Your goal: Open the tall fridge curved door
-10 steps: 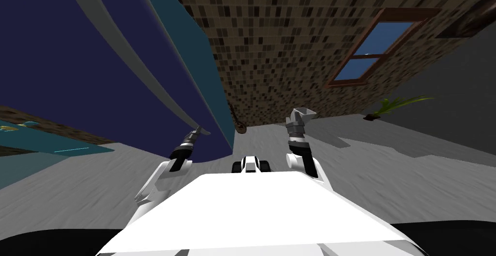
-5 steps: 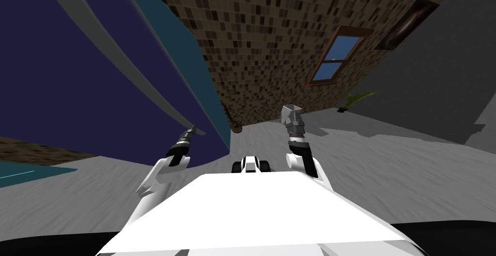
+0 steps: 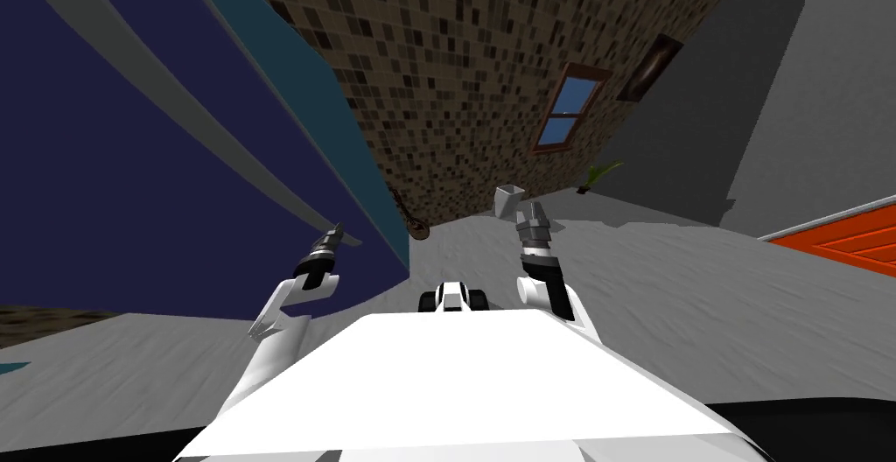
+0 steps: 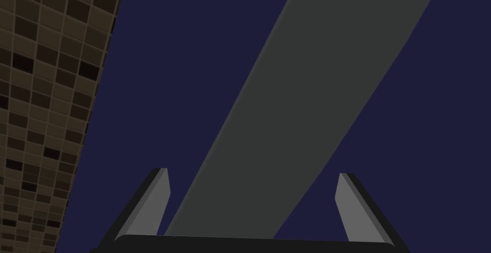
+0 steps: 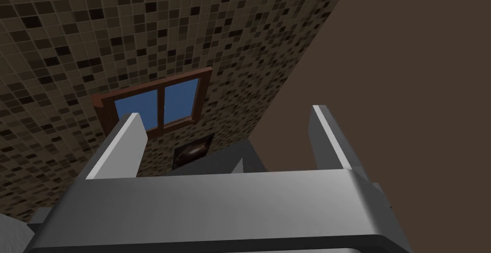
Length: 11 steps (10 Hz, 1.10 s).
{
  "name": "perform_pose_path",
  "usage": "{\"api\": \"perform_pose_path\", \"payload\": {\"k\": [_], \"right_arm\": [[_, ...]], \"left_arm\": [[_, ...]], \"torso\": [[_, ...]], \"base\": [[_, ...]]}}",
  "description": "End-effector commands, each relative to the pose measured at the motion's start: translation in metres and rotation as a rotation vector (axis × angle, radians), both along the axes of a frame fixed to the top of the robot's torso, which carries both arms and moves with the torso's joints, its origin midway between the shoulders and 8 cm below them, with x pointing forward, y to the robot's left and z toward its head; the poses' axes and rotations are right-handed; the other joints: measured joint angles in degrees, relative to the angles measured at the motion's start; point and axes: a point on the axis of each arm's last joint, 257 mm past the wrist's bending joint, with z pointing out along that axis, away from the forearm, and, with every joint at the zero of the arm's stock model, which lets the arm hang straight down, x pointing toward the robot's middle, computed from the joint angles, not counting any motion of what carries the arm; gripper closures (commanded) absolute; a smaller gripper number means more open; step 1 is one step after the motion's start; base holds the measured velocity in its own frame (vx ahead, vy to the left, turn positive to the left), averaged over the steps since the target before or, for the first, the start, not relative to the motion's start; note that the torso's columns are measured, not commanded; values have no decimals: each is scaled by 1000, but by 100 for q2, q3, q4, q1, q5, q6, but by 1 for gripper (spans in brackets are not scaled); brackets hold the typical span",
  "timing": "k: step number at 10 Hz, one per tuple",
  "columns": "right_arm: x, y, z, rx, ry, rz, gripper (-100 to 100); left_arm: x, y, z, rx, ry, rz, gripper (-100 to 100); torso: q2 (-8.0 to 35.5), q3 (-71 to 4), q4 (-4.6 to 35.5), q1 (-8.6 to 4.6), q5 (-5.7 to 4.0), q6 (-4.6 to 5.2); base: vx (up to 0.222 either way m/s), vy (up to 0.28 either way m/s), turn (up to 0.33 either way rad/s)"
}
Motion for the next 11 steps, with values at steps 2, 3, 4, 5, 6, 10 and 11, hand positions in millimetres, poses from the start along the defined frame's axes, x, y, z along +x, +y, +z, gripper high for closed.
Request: {"api": "perform_pose_path", "payload": {"k": [2, 3, 4, 5, 6, 10, 11], "right_arm": [[0, 0, 0, 0, 0, 0, 0], [0, 0, 0, 0, 0, 0, 0], [0, 0, 0, 0, 0, 0, 0], [0, 0, 0, 0, 0, 0, 0], [0, 0, 0, 0, 0, 0, 0], [0, 0, 0, -1, 1, -1, 0], [0, 0, 0, 0, 1, -1, 0]], "left_arm": [[-9, 61, 6, -33, -14, 145, -100], [-7, 66, 11, -39, -30, 156, -100], [-9, 70, 2, -49, -15, 165, -100], [-14, 90, 11, -58, -34, 216, -100], [-11, 94, 8, -76, -37, 226, -100], [-9, 70, 2, -49, -15, 165, 100], [-3, 44, -3, -35, -5, 100, 100]], "torso": [[12, 9, -4, -25, 2, 34], [20, 12, -3, -41, -1, 43], [4, 5, -7, -41, -1, 42], [-24, -12, -17, -31, 4, 36], [-8, -6, -14, -44, 2, 49], [-54, -31, -20, -22, 3, 34], [-34, -21, -14, -6, 6, 17]], "base": [[-167, -44, -338], [-172, -47, -265], [-83, -21, -45], [-138, -65, -370], [-142, -38, -264], [49, 16, 158], [227, 39, 341]]}}
